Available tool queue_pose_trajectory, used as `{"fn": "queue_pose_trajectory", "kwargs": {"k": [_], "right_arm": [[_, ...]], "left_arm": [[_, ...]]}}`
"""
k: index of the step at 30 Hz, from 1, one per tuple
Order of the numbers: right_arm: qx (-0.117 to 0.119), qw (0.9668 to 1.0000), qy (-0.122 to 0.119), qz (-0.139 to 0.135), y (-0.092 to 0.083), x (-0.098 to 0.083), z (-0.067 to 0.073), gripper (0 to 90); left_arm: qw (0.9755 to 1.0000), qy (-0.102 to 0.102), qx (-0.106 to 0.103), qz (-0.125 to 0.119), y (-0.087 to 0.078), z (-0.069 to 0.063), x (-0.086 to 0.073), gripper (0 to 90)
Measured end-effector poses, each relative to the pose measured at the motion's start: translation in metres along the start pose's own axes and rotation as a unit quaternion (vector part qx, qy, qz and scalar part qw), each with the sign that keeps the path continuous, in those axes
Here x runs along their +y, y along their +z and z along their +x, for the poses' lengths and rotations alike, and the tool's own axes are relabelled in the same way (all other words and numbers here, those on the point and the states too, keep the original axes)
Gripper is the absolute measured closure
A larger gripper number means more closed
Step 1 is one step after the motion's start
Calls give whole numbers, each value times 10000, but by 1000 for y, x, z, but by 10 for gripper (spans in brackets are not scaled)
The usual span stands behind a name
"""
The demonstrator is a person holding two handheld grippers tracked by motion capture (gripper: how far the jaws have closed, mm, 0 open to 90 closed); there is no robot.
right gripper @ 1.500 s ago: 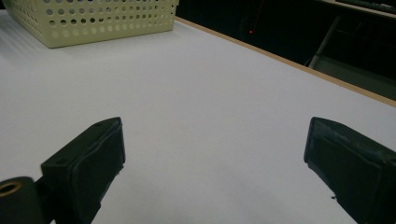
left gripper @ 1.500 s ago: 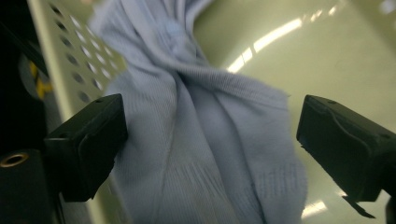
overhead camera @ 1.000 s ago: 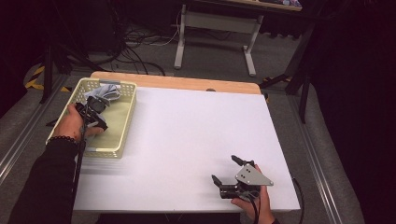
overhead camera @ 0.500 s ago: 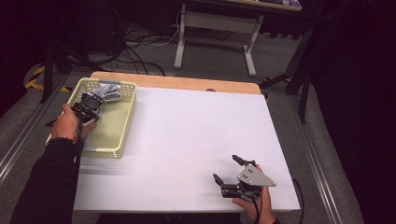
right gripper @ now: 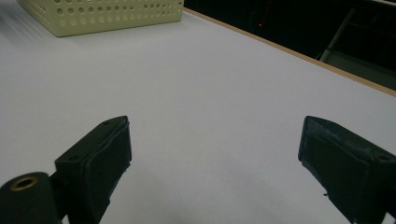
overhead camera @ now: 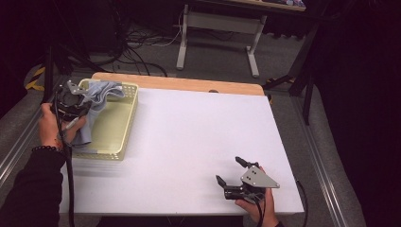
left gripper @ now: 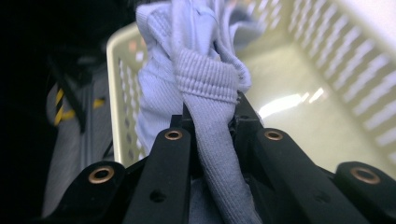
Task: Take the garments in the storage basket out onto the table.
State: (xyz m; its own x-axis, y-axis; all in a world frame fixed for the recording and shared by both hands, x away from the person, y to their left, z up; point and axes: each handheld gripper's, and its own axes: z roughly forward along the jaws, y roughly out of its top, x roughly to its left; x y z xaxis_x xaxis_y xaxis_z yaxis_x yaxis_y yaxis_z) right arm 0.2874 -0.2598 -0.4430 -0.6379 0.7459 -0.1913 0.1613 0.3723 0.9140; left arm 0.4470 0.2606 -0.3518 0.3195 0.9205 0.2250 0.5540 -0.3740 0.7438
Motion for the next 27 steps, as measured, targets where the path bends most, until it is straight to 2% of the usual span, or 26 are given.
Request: {"fn": "queue_pose_trajectory", "kwargs": {"k": [3, 4, 5, 6, 7, 8, 10, 11, 12, 13, 14, 16, 18, 21, 22, 23, 24, 27], "right_arm": [[-29, 10000, 7, -8, 0, 0, -1, 99], [-29, 10000, 7, -8, 0, 0, -1, 99], [-48, 10000, 11, -9, -1, 0, -2, 99], [-65, 10000, 10, -16, -1, 0, -2, 99], [-65, 10000, 10, -16, -1, 0, -2, 99], [-81, 10000, 18, -33, -2, 0, -2, 99], [-112, 9999, 11, -34, -2, 0, -2, 99], [-116, 9999, 24, -42, -2, 0, -3, 100], [-117, 9999, 30, -47, -2, 0, -3, 100], [-133, 9999, 30, -49, -3, 0, -3, 100], [-143, 9999, 26, -56, -3, 1, -4, 100], [-151, 9999, 36, -70, -3, 1, -5, 101], [-159, 9998, 62, -75, -4, 1, -5, 101], [-173, 9998, 66, -84, -4, 0, -6, 101], [-178, 9998, 65, -92, -4, 1, -6, 101], [-178, 9998, 65, -92, -4, 1, -6, 101], [-181, 9998, 64, -108, -5, 1, -7, 101], [-195, 9997, 79, -118, -6, 0, -7, 101]], "left_arm": [[9990, -10, -101, -431, -13, -8, 7, 810], [9990, -10, -101, -431, -13, -8, 7, 810], [9984, -11, -137, -540, -17, -12, 9, 810], [9963, -4, -240, -824, -25, -22, 15, 810], [9963, -4, -240, -824, -25, -22, 15, 810], [9952, 20, -292, -933, -28, -26, 18, 810], [9911, 98, -447, -1252, -39, -41, 27, 810], [9900, 115, -494, -1314, -42, -44, 30, 810], [9900, 115, -494, -1314, -42, -44, 30, 810], [9863, 172, -623, -1520, -50, -55, 35, 810], [9848, 197, -677, -1586, -53, -59, 38, 810], [9789, 273, -906, -1810, -62, -74, 43, 810], [9740, 318, -1090, -1960, -68, -86, 47, 810], [9659, 554, -1387, -2113, -74, -110, 50, 810], [9637, 664, -1453, -2139, -76, -118, 50, 810], [9637, 664, -1453, -2139, -76, -118, 50, 810], [9608, 771, -1544, -2171, -77, -128, 51, 810], [9555, 951, -1765, -2163, -77, -151, 50, 810]]}}
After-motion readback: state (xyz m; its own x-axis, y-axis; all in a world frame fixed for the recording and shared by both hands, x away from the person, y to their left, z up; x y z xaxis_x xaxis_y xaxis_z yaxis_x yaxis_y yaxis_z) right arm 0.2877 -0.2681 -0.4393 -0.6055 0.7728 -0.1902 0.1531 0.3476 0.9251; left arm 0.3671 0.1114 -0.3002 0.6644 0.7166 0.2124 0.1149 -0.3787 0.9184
